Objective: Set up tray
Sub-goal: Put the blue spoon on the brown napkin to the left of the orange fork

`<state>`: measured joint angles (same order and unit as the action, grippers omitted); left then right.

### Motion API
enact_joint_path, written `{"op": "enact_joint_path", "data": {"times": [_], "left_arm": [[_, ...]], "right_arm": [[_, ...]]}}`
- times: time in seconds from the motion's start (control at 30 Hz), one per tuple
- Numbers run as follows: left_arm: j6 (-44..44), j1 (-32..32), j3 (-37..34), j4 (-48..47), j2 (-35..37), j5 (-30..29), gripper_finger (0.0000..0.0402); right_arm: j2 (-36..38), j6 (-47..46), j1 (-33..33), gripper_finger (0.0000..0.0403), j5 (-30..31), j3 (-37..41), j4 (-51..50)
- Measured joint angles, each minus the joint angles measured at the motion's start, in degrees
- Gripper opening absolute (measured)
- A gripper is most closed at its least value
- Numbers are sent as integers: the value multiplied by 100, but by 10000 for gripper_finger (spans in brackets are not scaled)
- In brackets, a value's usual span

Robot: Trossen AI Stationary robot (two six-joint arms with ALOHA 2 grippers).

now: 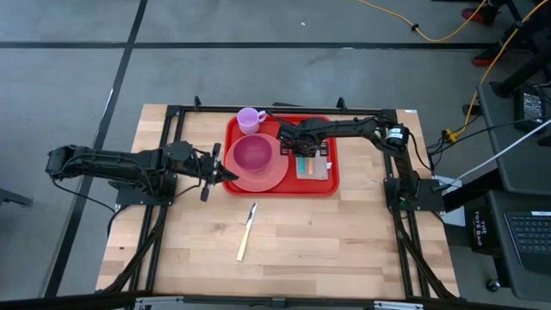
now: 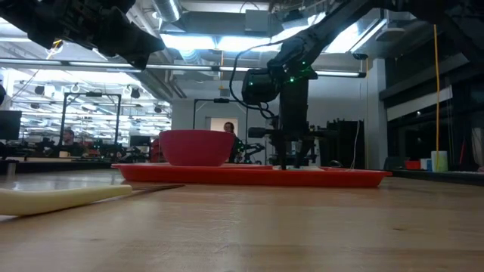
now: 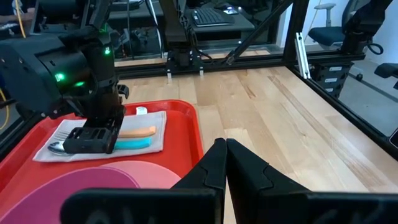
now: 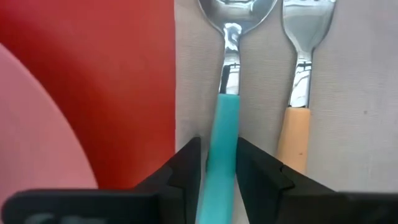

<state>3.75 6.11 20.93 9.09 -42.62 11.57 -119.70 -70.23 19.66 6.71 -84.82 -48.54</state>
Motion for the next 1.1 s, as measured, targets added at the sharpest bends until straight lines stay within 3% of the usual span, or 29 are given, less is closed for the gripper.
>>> {"op": "enact_joint_path", "data": {"times": [1.1], "left_arm": [[0, 0, 0, -34, 1, 0, 4]], "right_arm": [[27, 478, 177, 102, -393, -17, -45]]}}
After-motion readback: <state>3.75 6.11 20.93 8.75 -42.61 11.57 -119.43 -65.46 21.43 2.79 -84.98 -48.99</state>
